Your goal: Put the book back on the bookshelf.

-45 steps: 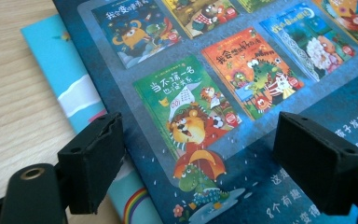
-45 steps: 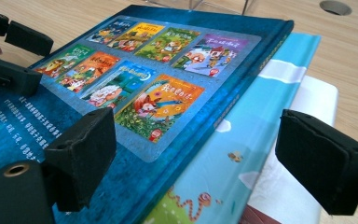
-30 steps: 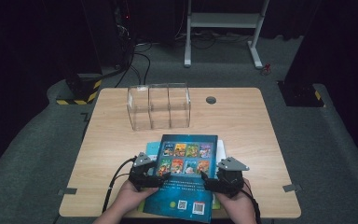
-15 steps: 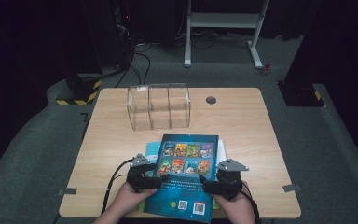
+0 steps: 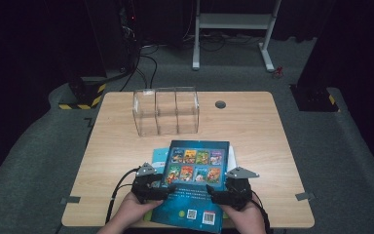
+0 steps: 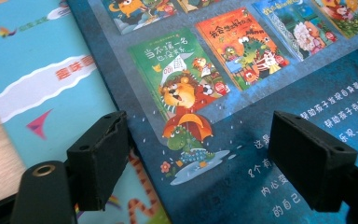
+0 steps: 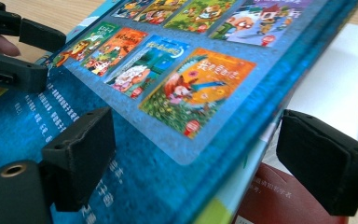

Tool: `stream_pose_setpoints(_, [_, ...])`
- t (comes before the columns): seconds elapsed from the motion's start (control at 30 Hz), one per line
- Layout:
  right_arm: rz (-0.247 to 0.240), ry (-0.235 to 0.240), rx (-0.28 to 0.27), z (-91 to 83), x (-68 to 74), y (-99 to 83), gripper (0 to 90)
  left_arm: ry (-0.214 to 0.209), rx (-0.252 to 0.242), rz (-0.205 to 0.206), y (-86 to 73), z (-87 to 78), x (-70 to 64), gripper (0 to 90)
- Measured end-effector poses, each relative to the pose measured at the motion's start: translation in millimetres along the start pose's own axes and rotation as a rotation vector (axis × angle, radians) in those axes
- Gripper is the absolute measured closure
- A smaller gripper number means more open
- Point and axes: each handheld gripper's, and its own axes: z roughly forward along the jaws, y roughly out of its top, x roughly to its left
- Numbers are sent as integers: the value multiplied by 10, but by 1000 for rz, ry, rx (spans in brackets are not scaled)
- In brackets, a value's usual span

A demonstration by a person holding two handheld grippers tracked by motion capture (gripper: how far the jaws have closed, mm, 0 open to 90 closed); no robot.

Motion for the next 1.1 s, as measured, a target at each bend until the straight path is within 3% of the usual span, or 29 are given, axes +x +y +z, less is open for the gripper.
stream_pose_setpoints(0.07, [1,-6,8,-4,-5,21,132,-5,-8,8,22,35,-45,208])
stream_pose_setpoints(0.17, [64,14,15,22,-108,50,126,-12,-25,18,60,91,-87,204])
stream_pose_setpoints(0.33, [93,-19,-3,30,-233,116,126,-14,-57,23,154,206,-125,207])
stream_pose_setpoints(0.43, [93,-14,-18,31,-302,120,128,-13,-75,29,147,220,-126,207])
stream_pose_setpoints(0.67, [106,20,19,-73,-214,14,128,-10,-97,15,123,227,-139,201])
stream_pose_setpoints(0.83, [76,19,54,-112,-122,-12,116,-12,-95,18,121,224,-132,200])
stream_pose_setpoints(0.93, [68,6,41,-122,-133,-9,136,-27,-52,32,101,169,-169,198])
stream_pose_setpoints(1.1, [64,-4,37,-121,-132,4,142,-44,-25,50,2,71,-215,183])
